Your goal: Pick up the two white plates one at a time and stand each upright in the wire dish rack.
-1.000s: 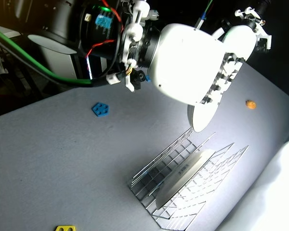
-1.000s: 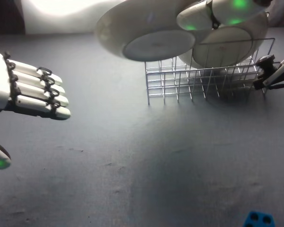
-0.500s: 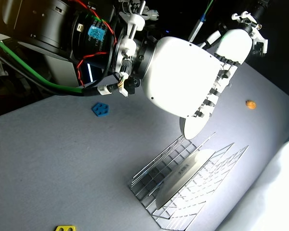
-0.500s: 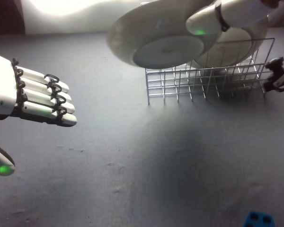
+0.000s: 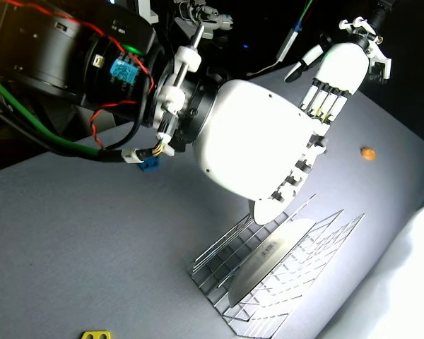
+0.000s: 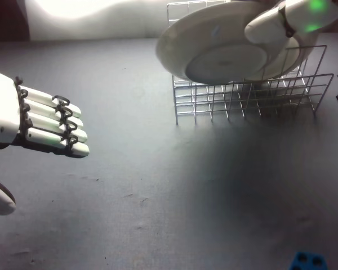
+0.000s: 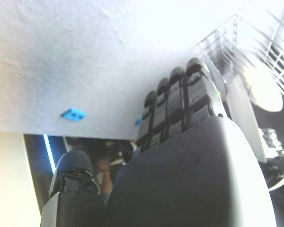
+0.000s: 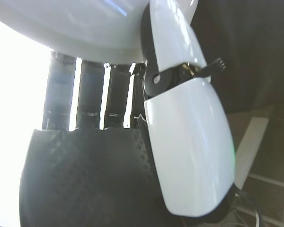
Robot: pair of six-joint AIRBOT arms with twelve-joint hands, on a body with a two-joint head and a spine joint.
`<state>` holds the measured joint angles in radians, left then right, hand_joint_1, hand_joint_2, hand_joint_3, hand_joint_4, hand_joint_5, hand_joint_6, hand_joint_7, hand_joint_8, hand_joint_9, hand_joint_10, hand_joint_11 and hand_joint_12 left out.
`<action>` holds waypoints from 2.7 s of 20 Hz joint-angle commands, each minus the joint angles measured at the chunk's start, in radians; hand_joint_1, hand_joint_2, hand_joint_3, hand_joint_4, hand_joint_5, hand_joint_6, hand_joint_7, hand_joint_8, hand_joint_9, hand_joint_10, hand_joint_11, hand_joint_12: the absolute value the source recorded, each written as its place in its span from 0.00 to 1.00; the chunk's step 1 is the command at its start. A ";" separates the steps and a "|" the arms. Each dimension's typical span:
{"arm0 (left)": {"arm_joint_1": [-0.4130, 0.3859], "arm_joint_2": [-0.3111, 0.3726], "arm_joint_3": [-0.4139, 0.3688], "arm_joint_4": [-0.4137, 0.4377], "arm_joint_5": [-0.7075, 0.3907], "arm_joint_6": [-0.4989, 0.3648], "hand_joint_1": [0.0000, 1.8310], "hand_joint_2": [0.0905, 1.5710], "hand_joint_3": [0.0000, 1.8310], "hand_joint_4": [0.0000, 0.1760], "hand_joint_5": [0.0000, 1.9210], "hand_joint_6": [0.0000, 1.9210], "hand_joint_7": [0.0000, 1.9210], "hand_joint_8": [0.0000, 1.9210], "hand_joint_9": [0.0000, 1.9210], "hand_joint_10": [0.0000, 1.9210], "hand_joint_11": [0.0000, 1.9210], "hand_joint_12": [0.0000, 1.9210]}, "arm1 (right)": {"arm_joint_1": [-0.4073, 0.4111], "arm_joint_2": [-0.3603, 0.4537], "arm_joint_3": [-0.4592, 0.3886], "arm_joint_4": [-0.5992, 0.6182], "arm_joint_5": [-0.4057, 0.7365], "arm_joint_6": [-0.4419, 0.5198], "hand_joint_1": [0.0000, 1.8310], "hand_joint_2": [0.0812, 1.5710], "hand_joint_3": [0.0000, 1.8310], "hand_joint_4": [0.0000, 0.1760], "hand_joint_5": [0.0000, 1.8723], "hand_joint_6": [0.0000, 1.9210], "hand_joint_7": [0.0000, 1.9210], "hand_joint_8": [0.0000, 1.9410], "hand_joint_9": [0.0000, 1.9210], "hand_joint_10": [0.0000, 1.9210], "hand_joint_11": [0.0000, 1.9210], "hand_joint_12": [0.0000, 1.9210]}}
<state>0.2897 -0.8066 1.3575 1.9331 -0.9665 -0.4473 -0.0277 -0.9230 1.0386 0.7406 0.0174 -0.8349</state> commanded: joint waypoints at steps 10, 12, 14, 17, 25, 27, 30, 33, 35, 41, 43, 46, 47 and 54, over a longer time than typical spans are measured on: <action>-0.005 0.000 -0.001 -0.067 -0.004 -0.001 0.00 0.72 0.00 0.00 0.02 0.00 0.02 0.00 0.01 0.00 0.00 0.02 | 0.013 0.003 0.063 0.048 0.069 0.020 0.75 0.70 0.00 0.00 0.46 0.59 0.51 0.49 0.49 0.61 0.40 0.70; -0.005 0.000 -0.001 -0.067 -0.004 -0.001 0.00 0.72 0.00 0.00 0.02 0.00 0.02 0.00 0.01 0.00 0.01 0.02 | 0.005 -0.003 0.076 0.048 0.070 0.020 0.68 0.70 0.00 0.00 0.48 0.58 0.52 0.50 0.51 0.43 0.41 0.68; -0.005 0.000 -0.001 -0.067 -0.004 -0.001 0.00 0.72 0.00 0.00 0.02 0.00 0.03 0.00 0.02 0.00 0.01 0.02 | 0.001 -0.006 0.084 0.048 0.070 0.020 0.75 0.70 0.00 0.00 0.46 0.59 0.51 0.49 0.49 0.60 0.41 0.67; -0.005 -0.001 -0.002 -0.067 -0.004 -0.001 0.00 0.71 0.00 0.00 0.03 0.00 0.04 0.00 0.03 0.00 0.01 0.03 | -0.007 -0.012 0.094 0.048 0.069 0.019 0.75 0.71 0.00 0.00 0.45 0.61 0.50 0.51 0.48 0.62 0.40 0.70; -0.004 -0.002 -0.002 -0.067 -0.004 -0.001 0.00 0.72 0.00 0.00 0.02 0.00 0.03 0.00 0.02 0.00 0.00 0.03 | -0.037 -0.023 0.098 -0.028 0.119 0.017 0.66 0.70 0.00 0.02 0.48 0.57 0.54 0.49 0.57 0.26 0.43 0.65; -0.004 -0.003 -0.002 -0.067 -0.004 0.000 0.00 0.72 0.00 0.00 0.03 0.00 0.03 0.00 0.02 0.00 0.01 0.03 | -0.045 -0.030 0.101 -0.031 0.121 0.017 0.75 0.70 0.00 0.00 0.46 0.58 0.51 0.49 0.50 0.58 0.42 0.66; -0.004 -0.003 -0.002 -0.067 -0.004 0.000 0.00 0.72 0.00 0.00 0.02 0.00 0.02 0.00 0.02 0.00 0.00 0.03 | -0.050 -0.043 0.102 -0.039 0.121 0.015 0.75 0.71 0.00 0.00 0.44 0.61 0.49 0.52 0.48 0.62 0.39 0.69; -0.004 -0.004 -0.002 -0.067 -0.004 0.000 0.00 0.72 0.00 0.00 0.02 0.00 0.03 0.00 0.02 0.00 0.00 0.04 | -0.055 -0.055 0.112 -0.041 0.129 0.014 0.75 0.70 0.00 0.00 0.46 0.58 0.51 0.49 0.50 0.61 0.40 0.68; -0.003 -0.005 -0.003 -0.067 -0.004 0.000 0.00 0.72 0.00 0.00 0.02 0.00 0.03 0.00 0.02 0.00 0.00 0.04 | -0.061 -0.064 0.126 -0.041 0.130 0.014 0.75 0.70 0.00 0.00 0.46 0.58 0.51 0.50 0.50 0.60 0.41 0.68; -0.001 -0.008 -0.004 -0.067 -0.004 0.002 0.00 0.72 0.00 0.00 0.02 0.00 0.03 0.00 0.03 0.00 0.00 0.04 | -0.079 -0.084 0.157 -0.041 0.135 0.013 0.75 0.70 0.00 0.00 0.46 0.58 0.51 0.50 0.49 0.60 0.40 0.68; -0.001 -0.008 -0.005 -0.067 -0.004 0.002 0.00 0.72 0.00 0.00 0.02 0.00 0.02 0.00 0.02 0.00 0.00 0.04 | -0.084 -0.092 0.165 -0.042 0.140 0.013 0.75 0.70 0.00 0.00 0.46 0.58 0.51 0.50 0.49 0.61 0.41 0.68; 0.000 -0.009 -0.007 -0.067 -0.004 0.002 0.00 0.72 0.00 0.00 0.02 0.00 0.03 0.00 0.02 0.00 0.00 0.04 | -0.091 -0.099 0.171 -0.042 0.143 0.013 0.67 0.70 0.00 0.01 0.48 0.58 0.53 0.50 0.54 0.33 0.42 0.65; 0.000 -0.009 -0.008 -0.067 -0.004 0.002 0.00 0.72 0.00 0.00 0.02 0.00 0.03 0.00 0.02 0.00 0.00 0.04 | -0.094 -0.103 0.172 -0.046 0.145 0.012 0.67 0.70 0.00 0.01 0.48 0.58 0.53 0.50 0.54 0.33 0.42 0.65; 0.001 -0.009 -0.009 -0.067 -0.004 0.002 0.00 0.72 0.00 0.00 0.02 0.00 0.03 0.00 0.03 0.00 0.00 0.04 | -0.111 -0.116 0.172 -0.055 0.158 0.012 0.66 0.71 0.00 0.05 0.47 0.59 0.52 0.50 0.57 0.21 0.40 0.66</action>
<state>0.2913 -0.8211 1.3483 1.9274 -0.9630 -0.4465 -0.1478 -1.0447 1.2060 0.6765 0.0628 -0.8371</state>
